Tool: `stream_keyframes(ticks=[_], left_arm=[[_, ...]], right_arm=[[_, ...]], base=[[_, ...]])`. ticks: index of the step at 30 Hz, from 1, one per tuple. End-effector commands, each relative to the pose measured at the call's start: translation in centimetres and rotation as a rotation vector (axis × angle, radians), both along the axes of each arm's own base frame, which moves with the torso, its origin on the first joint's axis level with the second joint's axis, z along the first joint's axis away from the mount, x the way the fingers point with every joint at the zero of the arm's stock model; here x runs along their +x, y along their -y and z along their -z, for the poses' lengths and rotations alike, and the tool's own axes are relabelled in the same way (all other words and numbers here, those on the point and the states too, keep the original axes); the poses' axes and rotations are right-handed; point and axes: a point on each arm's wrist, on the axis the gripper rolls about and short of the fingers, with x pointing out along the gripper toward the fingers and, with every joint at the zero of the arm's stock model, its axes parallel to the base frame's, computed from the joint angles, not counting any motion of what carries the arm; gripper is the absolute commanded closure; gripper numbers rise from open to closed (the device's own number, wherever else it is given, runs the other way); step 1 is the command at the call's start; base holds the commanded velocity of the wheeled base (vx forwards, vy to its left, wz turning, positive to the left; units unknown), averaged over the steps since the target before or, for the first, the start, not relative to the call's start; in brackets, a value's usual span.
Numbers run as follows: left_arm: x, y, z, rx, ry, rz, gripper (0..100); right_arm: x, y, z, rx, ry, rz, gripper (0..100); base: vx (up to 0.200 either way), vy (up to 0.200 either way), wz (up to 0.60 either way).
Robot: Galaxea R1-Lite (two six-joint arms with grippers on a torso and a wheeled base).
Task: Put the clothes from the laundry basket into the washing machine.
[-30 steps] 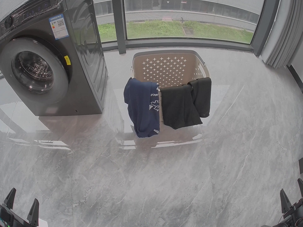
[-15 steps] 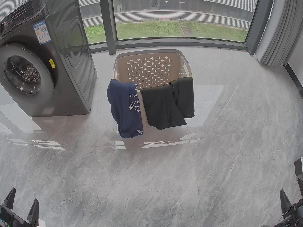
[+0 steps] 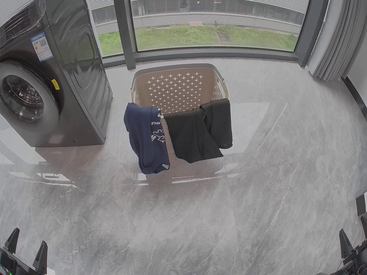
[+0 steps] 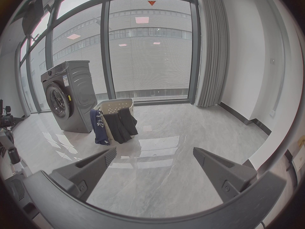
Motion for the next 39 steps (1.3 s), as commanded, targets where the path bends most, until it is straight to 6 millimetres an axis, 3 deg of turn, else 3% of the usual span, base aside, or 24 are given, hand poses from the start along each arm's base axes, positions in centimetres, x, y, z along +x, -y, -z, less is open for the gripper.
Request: stream_keyframes(ticks=[1,18,29,39], left_arm=[[0.03,0.0,0.47,-0.001,-0.004,-0.002,0],[0.03,0.0,0.47,-0.001,-0.004,-0.002,0],[0.03,0.0,0.47,-0.002,-0.004,-0.002,0],[0.03,0.0,0.47,-0.004,-0.004,-0.002,0]], right_arm=[[0.0,0.0,0.53,0.0,-0.001,-0.001,0],[0.0,0.0,0.53,0.0,-0.001,-0.001,0],[0.0,0.0,0.53,0.0,-0.001,-0.004,0],[0.0,0.0,0.53,0.0,-0.001,-0.004,0]], base=[[0.2,0.0,0.0],[0.2,0.0,0.0],[0.0,0.0,0.0],[0.2,0.0,0.0]])
